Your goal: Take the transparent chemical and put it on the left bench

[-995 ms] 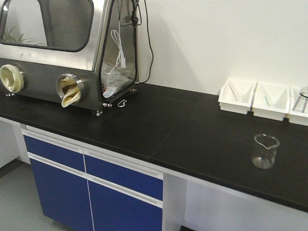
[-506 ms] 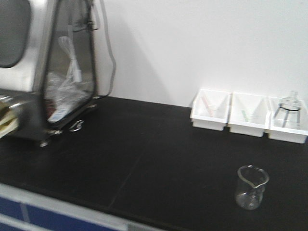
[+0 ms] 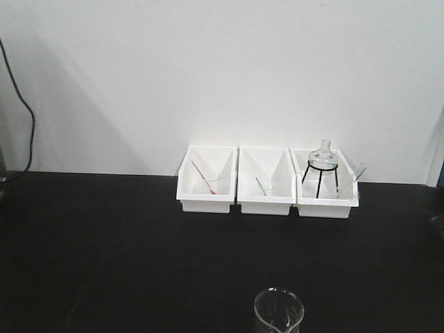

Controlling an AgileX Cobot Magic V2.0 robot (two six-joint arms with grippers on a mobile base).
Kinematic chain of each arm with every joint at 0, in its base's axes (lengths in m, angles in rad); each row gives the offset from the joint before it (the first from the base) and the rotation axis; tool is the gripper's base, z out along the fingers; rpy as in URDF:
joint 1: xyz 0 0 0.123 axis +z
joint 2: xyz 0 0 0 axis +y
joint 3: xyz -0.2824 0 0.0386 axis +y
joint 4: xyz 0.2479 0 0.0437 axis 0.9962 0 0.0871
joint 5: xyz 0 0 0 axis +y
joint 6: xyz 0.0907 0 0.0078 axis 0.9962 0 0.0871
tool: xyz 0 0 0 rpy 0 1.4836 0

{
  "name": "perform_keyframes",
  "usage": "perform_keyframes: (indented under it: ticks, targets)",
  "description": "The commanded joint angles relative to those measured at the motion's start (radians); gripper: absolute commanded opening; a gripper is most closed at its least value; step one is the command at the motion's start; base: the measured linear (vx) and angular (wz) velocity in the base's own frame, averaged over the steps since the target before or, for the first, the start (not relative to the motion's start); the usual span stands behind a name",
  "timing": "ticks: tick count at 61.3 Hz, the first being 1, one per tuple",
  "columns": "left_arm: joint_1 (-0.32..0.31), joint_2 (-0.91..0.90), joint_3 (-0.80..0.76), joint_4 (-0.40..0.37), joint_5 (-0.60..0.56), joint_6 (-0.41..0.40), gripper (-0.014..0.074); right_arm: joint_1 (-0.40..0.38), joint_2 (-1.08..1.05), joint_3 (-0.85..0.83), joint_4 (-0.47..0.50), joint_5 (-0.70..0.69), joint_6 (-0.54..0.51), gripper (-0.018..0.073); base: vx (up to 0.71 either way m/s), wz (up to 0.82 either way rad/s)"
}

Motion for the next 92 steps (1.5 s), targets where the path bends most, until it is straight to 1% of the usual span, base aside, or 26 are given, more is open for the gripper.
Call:
perform_keyframes:
  ticks: [1, 28, 58, 63, 65, 70, 75, 76, 80, 81, 83, 87, 91, 92]
  targets:
    - [-0.002, -0.019, 0.016, -0.001, -0.078, -0.008, -0.0003, -0.004, 0.000, -0.030, -0.013, -0.077, -0.008, -0.0003, 0.28, -0.27]
    - [-0.002, -0.019, 0.016, -0.001, -0.078, -0.008, -0.0003, -0.004, 0.000, -0.030, -0.013, -0.079, -0.008, -0.0003, 0.19, -0.12]
    - [-0.002, -0.019, 0.016, -0.001, -0.078, -0.008, -0.0003, -0.004, 0.000, -0.030, -0.011, -0.082, -0.005, -0.0003, 0.03, -0.01]
    - [-0.002, -0.019, 0.016, -0.001, -0.078, -0.008, -0.0003, -0.004, 0.000, -0.030, -0.007, -0.103, 0.005, -0.0003, 0.00, 0.00]
    - [-0.002, -0.019, 0.016, -0.001, -0.078, -0.008, -0.0003, -0.004, 0.005, -0.030, -0.003, -0.141, 0.013, -0.0003, 0.00, 0.00]
    - [-0.002, -0.019, 0.016, -0.001, -0.078, -0.008, -0.0003, -0.003, 0.031, -0.030, 0.017, -0.317, 0.030, -0.0001, 0.00, 0.00]
    - [-0.002, -0.019, 0.016, -0.001, -0.078, -0.008, -0.0003, -0.003, 0.085, -0.030, 0.016, -0.584, 0.041, -0.0001, 0.00, 0.00]
    - [-0.002, -0.019, 0.016, -0.001, -0.078, -0.008, -0.0003, -0.003, 0.104, -0.030, 0.010, -0.650, 0.052, 0.0000, 0.00, 0.00]
    - [-0.002, -0.019, 0.016, -0.001, -0.078, -0.008, -0.0003, -0.003, 0.178, -0.030, -0.023, -0.815, 0.108, 0.0000, 0.00, 0.00]
    - [-0.002, -0.019, 0.016, -0.001, -0.078, -0.008, -0.0003, -0.003, 0.207, -0.030, -0.045, -0.872, 0.137, 0.0000, 0.00, 0.00]
    - [-0.002, -0.019, 0.016, -0.001, -0.078, -0.008, -0.0003, -0.003, 0.247, -0.030, -0.082, -0.943, 0.180, 0.0000, 0.00, 0.00]
    - [-0.002, -0.019, 0.016, -0.001, -0.078, -0.008, -0.0003, -0.003, 0.344, -0.035, -0.212, -1.102, 0.289, 0.0000, 0.00, 0.00]
    - [-0.002, -0.019, 0.016, -0.001, -0.078, -0.008, -0.0003, -0.003, 0.443, -0.052, -0.338, -1.195, 0.350, 0.0000, 0.00, 0.00]
    - [-0.002, -0.019, 0.016, -0.001, -0.078, -0.008, -0.0003, -0.003, 0.475, -0.061, -0.383, -1.223, 0.366, 0.0000, 0.00, 0.00]
